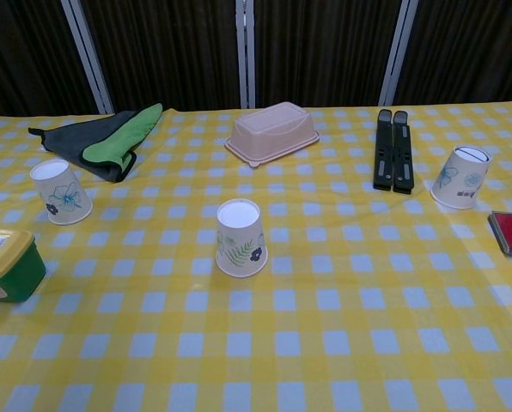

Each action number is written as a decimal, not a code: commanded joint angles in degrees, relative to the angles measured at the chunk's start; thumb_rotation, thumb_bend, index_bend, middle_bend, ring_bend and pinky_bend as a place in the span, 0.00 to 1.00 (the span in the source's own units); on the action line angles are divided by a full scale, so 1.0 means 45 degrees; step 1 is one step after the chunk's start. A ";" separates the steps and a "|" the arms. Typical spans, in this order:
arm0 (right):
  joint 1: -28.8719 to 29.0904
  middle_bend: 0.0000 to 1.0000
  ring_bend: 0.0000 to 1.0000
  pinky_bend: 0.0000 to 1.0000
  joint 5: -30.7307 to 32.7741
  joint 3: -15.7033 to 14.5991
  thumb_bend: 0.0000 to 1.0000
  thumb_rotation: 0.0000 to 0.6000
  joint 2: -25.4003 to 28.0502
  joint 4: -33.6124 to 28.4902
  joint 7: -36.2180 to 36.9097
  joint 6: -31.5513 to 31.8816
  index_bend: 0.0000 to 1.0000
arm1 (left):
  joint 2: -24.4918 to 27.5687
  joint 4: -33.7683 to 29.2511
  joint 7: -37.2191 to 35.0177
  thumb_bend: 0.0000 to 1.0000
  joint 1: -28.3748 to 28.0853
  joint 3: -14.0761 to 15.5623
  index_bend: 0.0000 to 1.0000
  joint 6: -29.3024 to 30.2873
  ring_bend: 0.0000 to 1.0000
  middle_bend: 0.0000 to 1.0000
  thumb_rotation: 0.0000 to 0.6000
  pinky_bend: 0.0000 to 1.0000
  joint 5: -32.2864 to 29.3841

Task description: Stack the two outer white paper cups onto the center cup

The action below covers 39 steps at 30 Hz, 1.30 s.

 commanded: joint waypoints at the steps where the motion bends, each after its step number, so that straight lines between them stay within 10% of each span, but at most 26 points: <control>1: -0.0020 0.00 0.00 0.00 -0.0043 0.0060 0.01 1.00 -0.0010 0.0071 0.0152 0.0126 0.02 | 0.0134 0.0059 -0.0236 0.15 -0.0469 -0.0454 0.00 -0.0394 0.00 0.00 1.00 0.00 -0.0218; 12: 0.0010 0.00 0.00 0.00 -0.0329 0.0071 0.01 1.00 -0.0112 0.0338 0.0672 0.0302 0.04 | 0.1009 0.0532 -0.0326 0.19 -0.3327 -0.2206 0.23 -0.4567 0.00 0.00 1.00 0.04 -0.2782; 39: 0.0113 0.00 0.00 0.00 -0.0357 0.0040 0.01 1.00 -0.0164 0.0491 0.1149 0.0107 0.06 | -0.1996 0.4111 0.2458 0.21 -0.7223 -0.1603 0.25 -0.9066 0.00 0.00 1.00 0.05 -0.7534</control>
